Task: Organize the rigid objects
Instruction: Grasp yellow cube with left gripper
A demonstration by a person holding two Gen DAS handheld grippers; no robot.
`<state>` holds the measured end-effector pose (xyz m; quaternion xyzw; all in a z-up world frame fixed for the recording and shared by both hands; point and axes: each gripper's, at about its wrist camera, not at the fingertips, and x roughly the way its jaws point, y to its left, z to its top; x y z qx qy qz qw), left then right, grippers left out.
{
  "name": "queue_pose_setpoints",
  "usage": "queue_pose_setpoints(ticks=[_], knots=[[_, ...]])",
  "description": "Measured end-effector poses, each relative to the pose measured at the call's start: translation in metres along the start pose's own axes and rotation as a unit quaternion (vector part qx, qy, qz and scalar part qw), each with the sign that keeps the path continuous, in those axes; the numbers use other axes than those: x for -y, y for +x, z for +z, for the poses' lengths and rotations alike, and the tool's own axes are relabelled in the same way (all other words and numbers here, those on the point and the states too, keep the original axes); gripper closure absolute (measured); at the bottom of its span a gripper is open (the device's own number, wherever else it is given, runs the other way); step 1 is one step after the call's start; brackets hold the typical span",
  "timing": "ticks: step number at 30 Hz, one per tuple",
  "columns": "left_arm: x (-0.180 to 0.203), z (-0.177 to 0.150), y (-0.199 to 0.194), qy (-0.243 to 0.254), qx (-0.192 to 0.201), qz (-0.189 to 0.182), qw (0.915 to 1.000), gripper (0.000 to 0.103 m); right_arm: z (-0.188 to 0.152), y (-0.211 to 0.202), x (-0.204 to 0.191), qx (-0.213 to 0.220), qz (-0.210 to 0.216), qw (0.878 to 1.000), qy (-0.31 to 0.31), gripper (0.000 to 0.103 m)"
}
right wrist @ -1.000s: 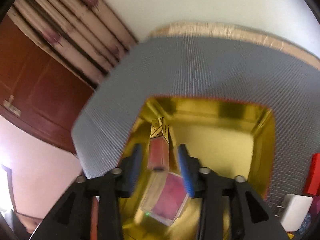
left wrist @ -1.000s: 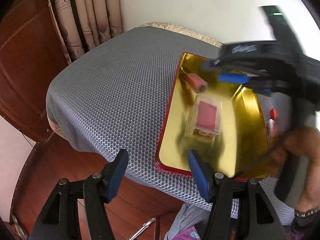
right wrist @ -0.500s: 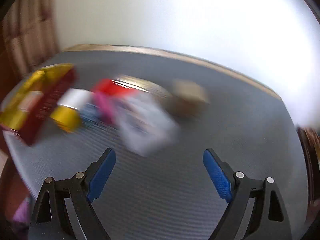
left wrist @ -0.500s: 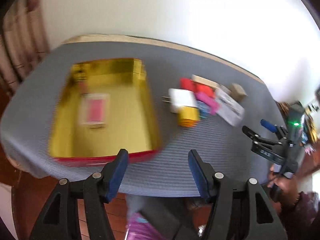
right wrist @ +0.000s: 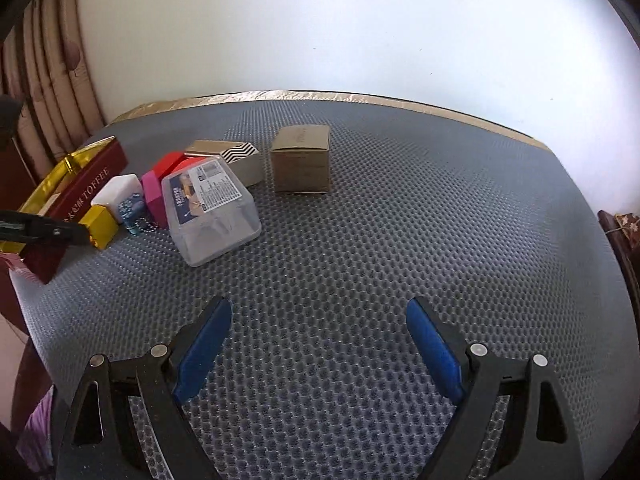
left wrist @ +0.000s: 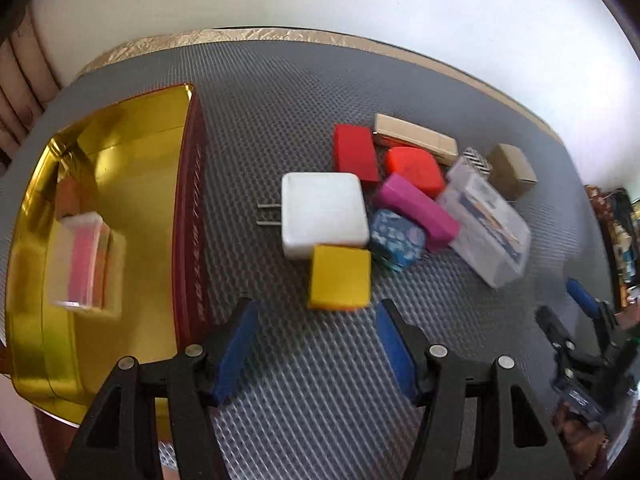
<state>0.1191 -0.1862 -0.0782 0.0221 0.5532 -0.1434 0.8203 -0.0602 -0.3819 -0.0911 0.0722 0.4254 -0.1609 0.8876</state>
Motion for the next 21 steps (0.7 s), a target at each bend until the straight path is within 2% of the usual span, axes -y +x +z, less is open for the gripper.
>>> queue_pose_setpoints(ticks=[6,7,9,12,17,21], knots=[[0.008,0.007,0.009,0.004,0.004,0.000,1.0000,0.042,-0.002,0.004,0.012,-0.009,0.022,0.999,0.024,0.016],[0.011,0.007,0.011,0.007,0.005,0.002,1.0000,0.047,-0.002,0.004,0.014,-0.010,0.024,0.999,0.027,0.016],[0.014,0.007,0.013,0.018,0.009,0.029,0.9994,0.056,-0.001,0.006,0.015,-0.011,0.030,0.999,0.036,0.016],[0.016,0.005,0.019,0.022,0.001,0.005,0.9998,0.073,-0.002,0.007,0.021,-0.014,0.038,0.998,0.049,0.016],[0.018,0.006,0.029,0.026,0.004,0.007,0.9996,0.073,-0.001,0.007,0.026,-0.016,0.045,0.997,0.055,0.016],[0.012,0.000,0.022,0.014,0.016,0.000,0.9998,0.073,-0.002,0.006,0.028,-0.016,0.047,0.997,0.053,0.016]])
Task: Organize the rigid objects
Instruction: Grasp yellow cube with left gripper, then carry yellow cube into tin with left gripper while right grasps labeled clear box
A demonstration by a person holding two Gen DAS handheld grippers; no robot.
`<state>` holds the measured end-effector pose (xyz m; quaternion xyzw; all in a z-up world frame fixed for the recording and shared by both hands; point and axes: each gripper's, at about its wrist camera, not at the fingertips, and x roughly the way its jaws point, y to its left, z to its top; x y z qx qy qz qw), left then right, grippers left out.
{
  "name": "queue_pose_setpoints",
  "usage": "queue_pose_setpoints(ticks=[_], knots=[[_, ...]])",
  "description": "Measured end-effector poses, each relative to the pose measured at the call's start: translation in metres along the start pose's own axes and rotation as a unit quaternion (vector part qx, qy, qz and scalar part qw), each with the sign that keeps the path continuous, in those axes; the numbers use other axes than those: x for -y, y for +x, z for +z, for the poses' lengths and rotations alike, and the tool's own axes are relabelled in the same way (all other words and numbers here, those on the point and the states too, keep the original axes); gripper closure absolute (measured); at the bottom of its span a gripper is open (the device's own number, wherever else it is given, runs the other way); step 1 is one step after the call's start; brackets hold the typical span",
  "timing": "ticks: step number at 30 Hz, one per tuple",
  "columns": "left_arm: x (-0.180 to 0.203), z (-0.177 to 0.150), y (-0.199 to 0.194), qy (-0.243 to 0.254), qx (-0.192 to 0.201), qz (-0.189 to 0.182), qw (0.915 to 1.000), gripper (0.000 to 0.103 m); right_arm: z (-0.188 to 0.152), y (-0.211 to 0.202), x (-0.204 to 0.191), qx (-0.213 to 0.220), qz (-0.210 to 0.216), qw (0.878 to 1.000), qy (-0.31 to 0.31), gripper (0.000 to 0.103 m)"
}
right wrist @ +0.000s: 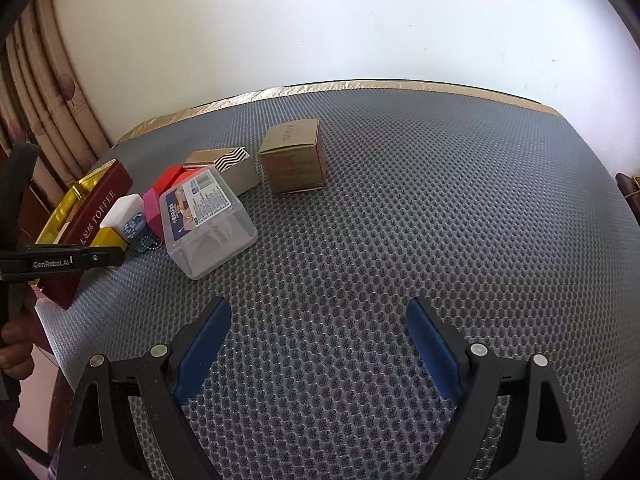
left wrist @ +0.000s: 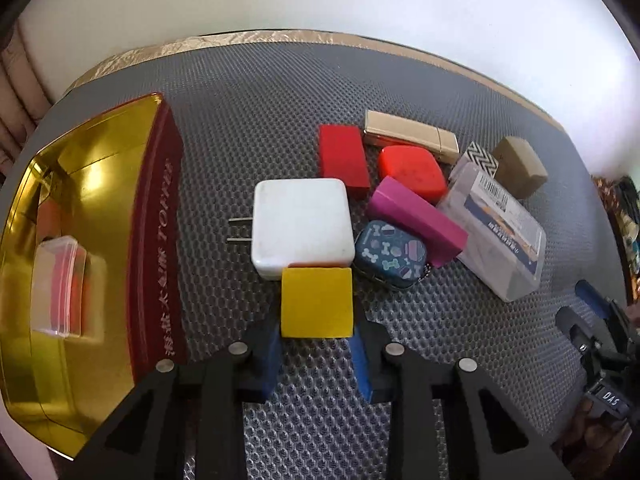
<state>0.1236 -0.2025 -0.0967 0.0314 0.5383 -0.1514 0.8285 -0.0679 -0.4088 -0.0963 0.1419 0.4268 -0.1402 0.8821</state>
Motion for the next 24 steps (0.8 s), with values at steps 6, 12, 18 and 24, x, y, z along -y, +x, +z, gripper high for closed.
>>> queue_pose_setpoints(ticks=[6,12,18,24], knots=[[-0.010,-0.030,-0.034,-0.006,0.016,-0.021,0.9996,0.073,0.007,-0.011,-0.020,0.012,0.035,0.998,-0.057,0.016],[-0.023,-0.044,-0.056,-0.016,0.013,-0.048,0.9987,0.073,0.039,-0.002,-0.047,0.003,0.094,0.990,-0.108,0.016],[-0.043,-0.054,-0.081,-0.032,0.024,-0.065,0.9971,0.073,0.056,0.028,-0.062,-0.039,0.089,0.983,-0.153,0.016],[-0.052,-0.052,-0.110,-0.049,0.034,-0.064,0.9962,0.073,0.063,0.063,-0.076,-0.088,0.079,0.975,-0.189,0.036]])
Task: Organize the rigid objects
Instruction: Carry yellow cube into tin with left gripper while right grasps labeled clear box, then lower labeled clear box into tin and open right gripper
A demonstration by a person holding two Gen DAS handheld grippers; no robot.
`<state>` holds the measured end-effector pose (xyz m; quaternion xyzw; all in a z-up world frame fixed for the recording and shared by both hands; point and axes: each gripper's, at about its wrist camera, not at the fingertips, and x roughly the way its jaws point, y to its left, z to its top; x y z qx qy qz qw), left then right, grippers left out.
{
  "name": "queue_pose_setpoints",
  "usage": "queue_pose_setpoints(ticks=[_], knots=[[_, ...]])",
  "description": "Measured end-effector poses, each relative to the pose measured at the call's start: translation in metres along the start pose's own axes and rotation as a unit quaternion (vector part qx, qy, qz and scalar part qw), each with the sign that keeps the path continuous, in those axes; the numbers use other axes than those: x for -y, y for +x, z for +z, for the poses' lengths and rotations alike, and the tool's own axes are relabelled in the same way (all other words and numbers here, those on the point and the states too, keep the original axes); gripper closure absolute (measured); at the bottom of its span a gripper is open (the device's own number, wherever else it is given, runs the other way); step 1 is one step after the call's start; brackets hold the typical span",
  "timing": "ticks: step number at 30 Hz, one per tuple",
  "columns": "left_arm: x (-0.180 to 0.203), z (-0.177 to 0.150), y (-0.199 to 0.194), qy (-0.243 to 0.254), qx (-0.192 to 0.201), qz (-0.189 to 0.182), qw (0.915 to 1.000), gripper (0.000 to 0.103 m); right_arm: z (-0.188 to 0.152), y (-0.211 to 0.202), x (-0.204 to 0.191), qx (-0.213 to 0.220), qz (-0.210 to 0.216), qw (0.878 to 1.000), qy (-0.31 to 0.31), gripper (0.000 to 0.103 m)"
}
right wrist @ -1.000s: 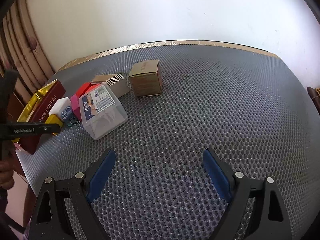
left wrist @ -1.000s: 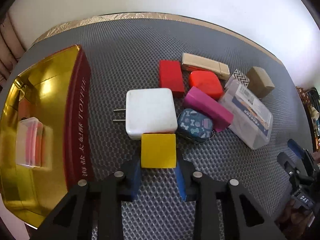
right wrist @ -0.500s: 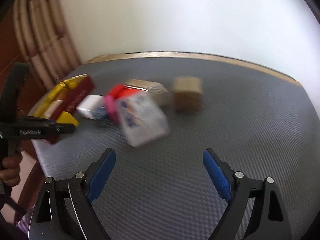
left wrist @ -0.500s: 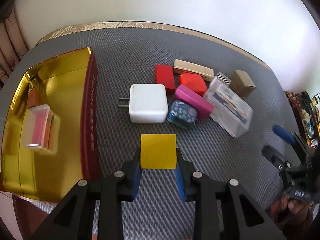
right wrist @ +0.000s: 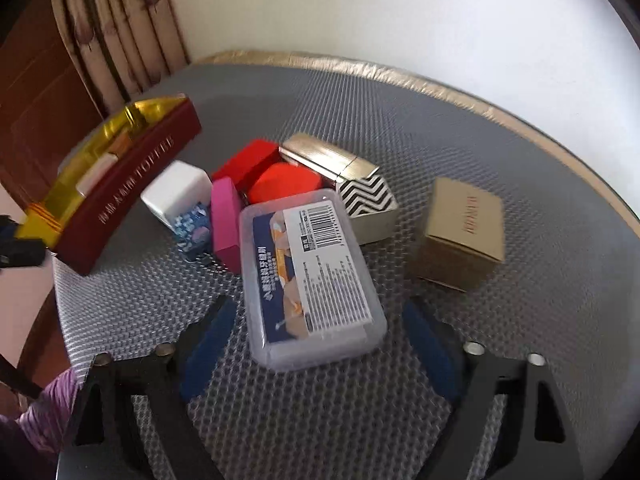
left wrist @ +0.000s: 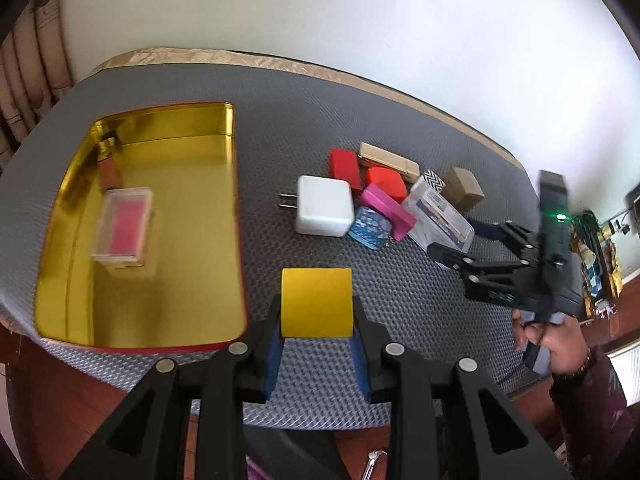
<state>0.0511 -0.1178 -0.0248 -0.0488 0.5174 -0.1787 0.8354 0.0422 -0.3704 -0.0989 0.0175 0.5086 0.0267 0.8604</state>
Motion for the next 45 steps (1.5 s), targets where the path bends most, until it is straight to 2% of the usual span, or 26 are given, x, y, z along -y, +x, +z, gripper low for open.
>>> queue_pose_setpoints(ticks=[1,6,9,14,18,21,23,25,27,31,37,41,43,45], knots=[[-0.005,0.000,-0.005,-0.003,0.002,0.002,1.0000,0.073,0.001,0.005,-0.001,-0.011,0.006,1.000,-0.003,0.042],[-0.040,0.002,-0.031,-0.030,0.009,0.014,0.9994,0.073,0.003,0.008,-0.010,-0.024,-0.015,0.999,-0.019,0.043],[-0.067,0.008,-0.043,-0.047,0.021,0.040,0.9979,0.073,-0.004,-0.001,-0.012,-0.018,-0.015,1.000,-0.005,0.043],[-0.106,0.024,-0.037,-0.059,0.028,0.095,0.9934,0.073,-0.028,-0.028,-0.002,0.004,0.011,0.998,0.057,0.043],[-0.125,0.036,-0.021,-0.047,0.026,0.145,0.9879,0.073,-0.039,-0.046,0.007,0.019,0.039,0.993,0.109,0.043],[-0.133,0.044,-0.003,-0.040,0.021,0.155,0.9869,0.073,-0.036,-0.056,0.009,0.034,0.049,0.990,0.131,0.043],[-0.138,0.048,0.007,-0.039,0.013,0.176,0.9836,0.073,-0.033,-0.063,0.011,0.041,0.055,0.988,0.141,0.043],[-0.142,0.050,0.013,-0.036,0.008,0.165,0.9855,0.073,-0.029,-0.071,0.011,0.047,0.059,0.986,0.146,0.043],[-0.140,0.050,0.018,-0.030,0.008,0.173,0.9844,0.073,-0.024,-0.079,0.009,0.052,0.064,0.985,0.149,0.043],[-0.137,0.047,0.016,-0.021,0.026,0.197,0.9799,0.059,-0.007,-0.093,0.001,0.065,0.082,0.984,0.147,0.043],[-0.136,0.033,-0.015,-0.055,0.042,0.175,0.9821,0.059,0.038,-0.092,-0.031,0.077,0.130,0.980,0.127,0.043],[-0.130,0.008,-0.040,-0.081,0.046,0.170,0.9810,0.056,0.085,-0.073,-0.072,0.076,0.183,0.975,0.098,0.043],[-0.132,-0.006,-0.050,-0.099,0.053,0.156,0.9814,0.053,0.111,-0.050,-0.099,0.067,0.198,0.974,0.084,0.043],[-0.134,-0.020,-0.057,-0.108,0.063,0.158,0.9795,0.053,0.131,-0.026,-0.120,0.053,0.221,0.970,0.083,0.043]])
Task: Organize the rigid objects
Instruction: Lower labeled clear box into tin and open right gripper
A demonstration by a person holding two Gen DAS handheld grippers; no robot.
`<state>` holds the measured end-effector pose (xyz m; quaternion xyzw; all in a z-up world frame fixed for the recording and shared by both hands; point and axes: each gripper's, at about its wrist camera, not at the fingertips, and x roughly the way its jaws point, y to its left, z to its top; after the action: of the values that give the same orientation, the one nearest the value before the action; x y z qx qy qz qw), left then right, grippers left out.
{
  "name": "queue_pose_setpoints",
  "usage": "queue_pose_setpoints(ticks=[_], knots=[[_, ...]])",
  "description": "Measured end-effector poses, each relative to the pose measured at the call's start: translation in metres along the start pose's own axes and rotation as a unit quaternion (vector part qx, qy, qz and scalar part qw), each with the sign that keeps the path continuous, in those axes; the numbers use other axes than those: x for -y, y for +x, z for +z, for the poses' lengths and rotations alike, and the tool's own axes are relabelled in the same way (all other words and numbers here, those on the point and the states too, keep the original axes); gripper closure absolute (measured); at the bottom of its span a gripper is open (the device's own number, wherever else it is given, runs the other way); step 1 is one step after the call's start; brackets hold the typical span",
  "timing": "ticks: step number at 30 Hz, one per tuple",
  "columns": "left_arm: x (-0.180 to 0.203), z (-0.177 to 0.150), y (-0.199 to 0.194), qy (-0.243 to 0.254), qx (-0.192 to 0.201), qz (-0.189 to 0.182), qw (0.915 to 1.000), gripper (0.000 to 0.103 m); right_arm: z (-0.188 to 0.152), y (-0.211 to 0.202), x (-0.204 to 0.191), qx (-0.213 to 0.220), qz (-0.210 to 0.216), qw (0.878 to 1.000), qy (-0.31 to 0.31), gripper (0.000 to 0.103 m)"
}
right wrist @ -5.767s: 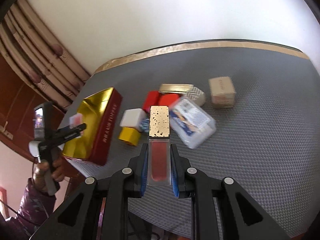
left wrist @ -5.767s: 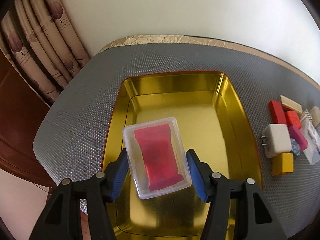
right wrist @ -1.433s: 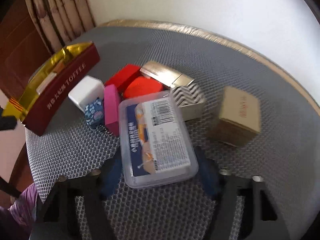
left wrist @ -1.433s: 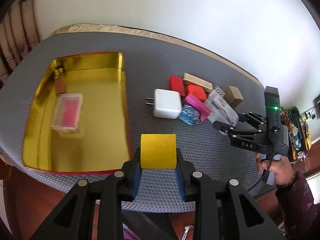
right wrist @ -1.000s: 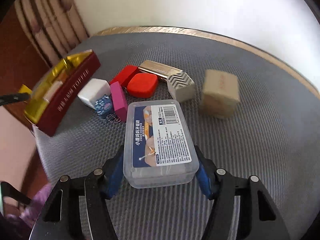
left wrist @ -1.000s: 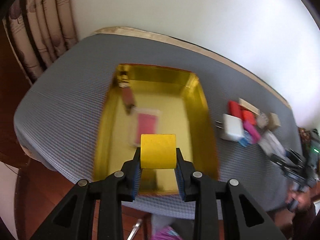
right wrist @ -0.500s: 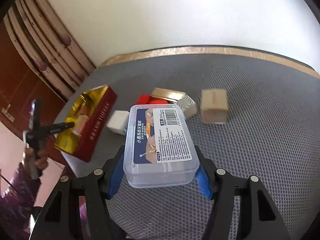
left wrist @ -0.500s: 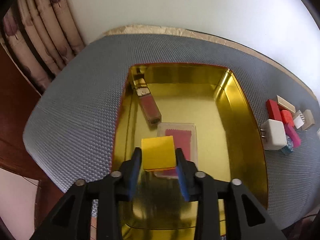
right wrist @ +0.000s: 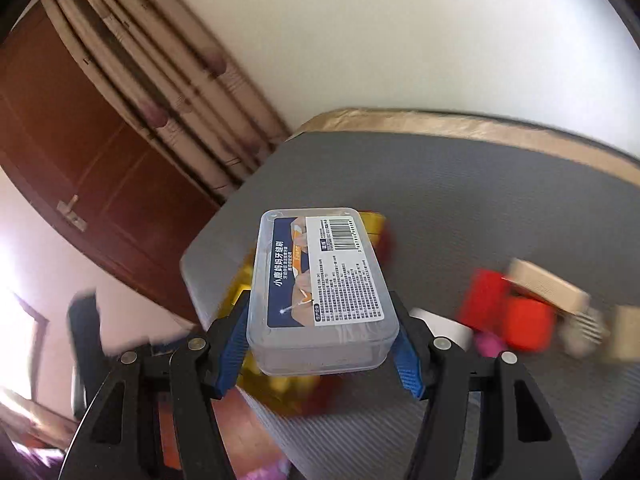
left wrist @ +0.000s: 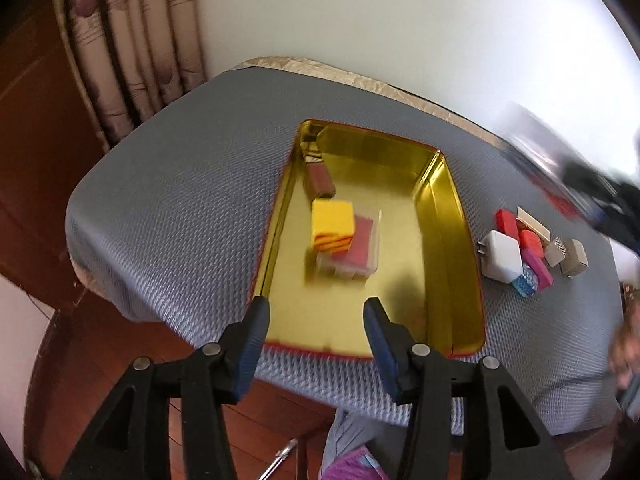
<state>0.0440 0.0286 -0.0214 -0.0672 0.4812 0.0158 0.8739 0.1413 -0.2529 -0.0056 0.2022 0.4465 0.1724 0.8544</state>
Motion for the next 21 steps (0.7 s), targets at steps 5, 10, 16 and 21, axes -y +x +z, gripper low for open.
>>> queue_pose_setpoints(ticks=[5,10,16,21], knots=[[-0.002,-0.005,-0.013,0.003,0.041,0.031,0.9987,0.053,0.020,0.076,-0.017,-0.037,-0.012,0.999,-0.004,0.043],[-0.005,-0.004,-0.007,0.011,0.038,0.020,0.9990,0.053,0.025,0.129,-0.025,-0.060,-0.063,0.996,-0.012,0.043],[-0.010,-0.002,-0.001,0.005,0.031,0.012,0.9994,0.053,0.027,0.167,-0.033,-0.078,-0.113,0.990,-0.022,0.043],[-0.014,-0.001,0.003,-0.005,0.026,0.010,0.9996,0.053,0.026,0.173,-0.034,-0.079,-0.136,0.987,-0.032,0.042]])
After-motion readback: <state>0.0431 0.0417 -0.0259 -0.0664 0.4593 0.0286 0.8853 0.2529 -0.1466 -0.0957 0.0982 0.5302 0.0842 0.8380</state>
